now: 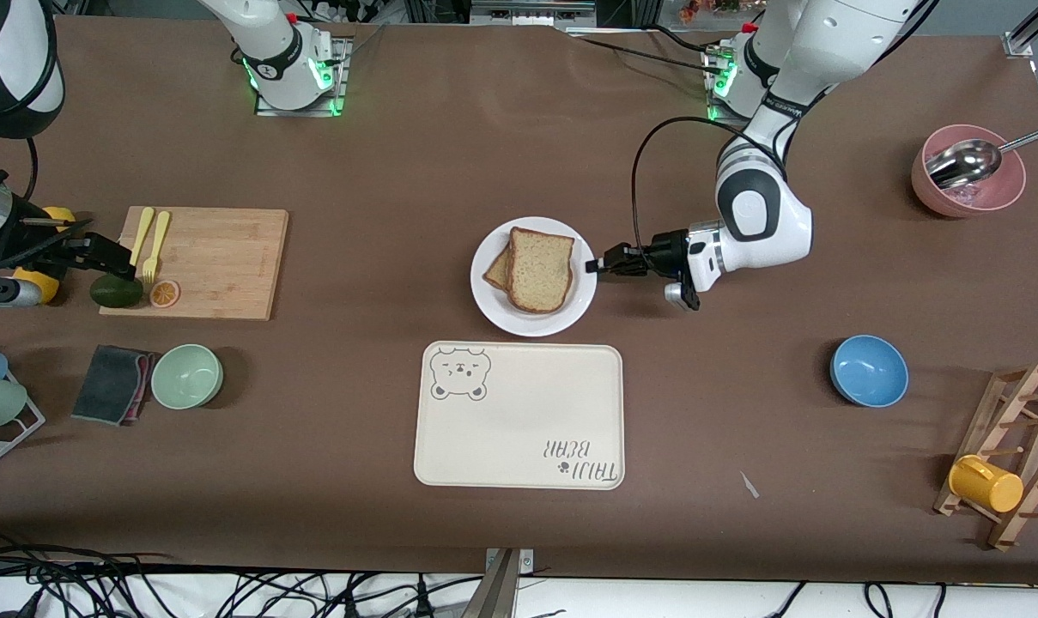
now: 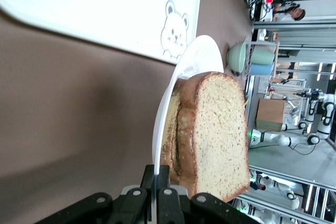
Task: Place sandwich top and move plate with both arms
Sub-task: 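Slide the plate with the left gripper onto the bear tray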
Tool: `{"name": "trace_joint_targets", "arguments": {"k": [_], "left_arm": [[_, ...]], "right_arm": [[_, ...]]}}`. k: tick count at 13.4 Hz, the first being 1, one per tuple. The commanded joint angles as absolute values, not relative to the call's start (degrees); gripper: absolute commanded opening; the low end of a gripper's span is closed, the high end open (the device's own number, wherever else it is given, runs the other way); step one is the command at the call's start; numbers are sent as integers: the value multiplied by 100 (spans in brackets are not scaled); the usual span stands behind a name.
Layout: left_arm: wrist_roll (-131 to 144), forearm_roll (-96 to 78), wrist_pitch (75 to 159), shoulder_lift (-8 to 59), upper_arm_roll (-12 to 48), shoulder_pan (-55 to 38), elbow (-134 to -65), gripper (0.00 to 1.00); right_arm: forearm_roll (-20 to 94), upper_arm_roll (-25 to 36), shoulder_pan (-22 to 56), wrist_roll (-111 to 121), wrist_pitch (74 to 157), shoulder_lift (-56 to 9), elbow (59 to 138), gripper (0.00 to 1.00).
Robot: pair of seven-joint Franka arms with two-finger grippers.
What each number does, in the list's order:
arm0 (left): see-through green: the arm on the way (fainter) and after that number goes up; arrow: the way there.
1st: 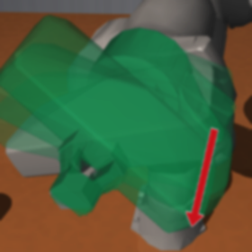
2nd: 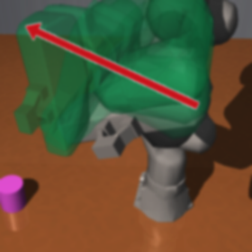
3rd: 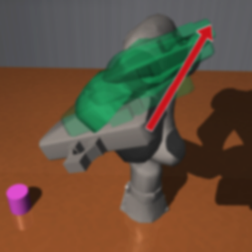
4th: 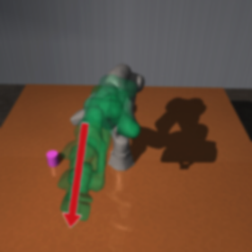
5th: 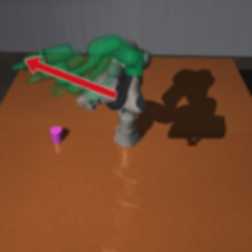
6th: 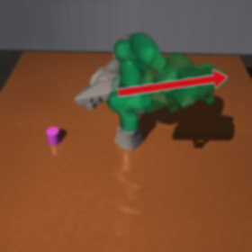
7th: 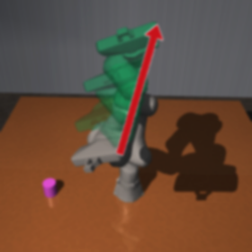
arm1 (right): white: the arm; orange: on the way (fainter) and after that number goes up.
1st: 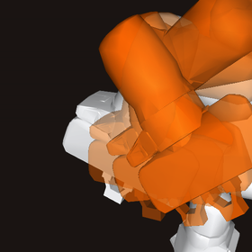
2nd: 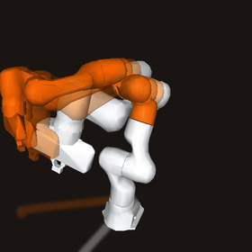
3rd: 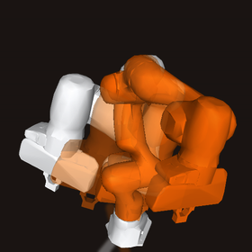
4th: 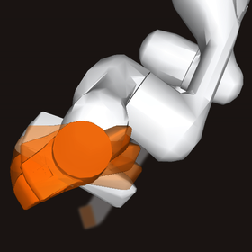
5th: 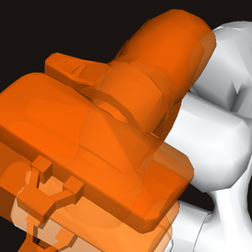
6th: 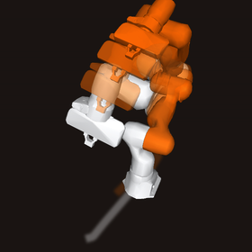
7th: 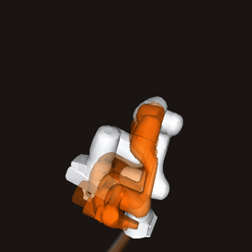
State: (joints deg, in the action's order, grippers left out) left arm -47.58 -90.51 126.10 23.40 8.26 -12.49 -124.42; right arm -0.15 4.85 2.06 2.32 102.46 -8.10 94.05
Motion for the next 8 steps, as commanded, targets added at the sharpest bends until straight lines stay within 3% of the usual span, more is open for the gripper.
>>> {"name": "trace_joint_targets", "arguments": {"k": [1,8], "left_arm": [[-4658,-8903,12288,2294,844,-880,-12209,0],[-4658,-8991,12252,2907,861,-826,-11217,0]], "right_arm": [[-9,404,123,167,10222,-844,9299,100],[-9,404,123,167,10239,-888,9299,100]]}}
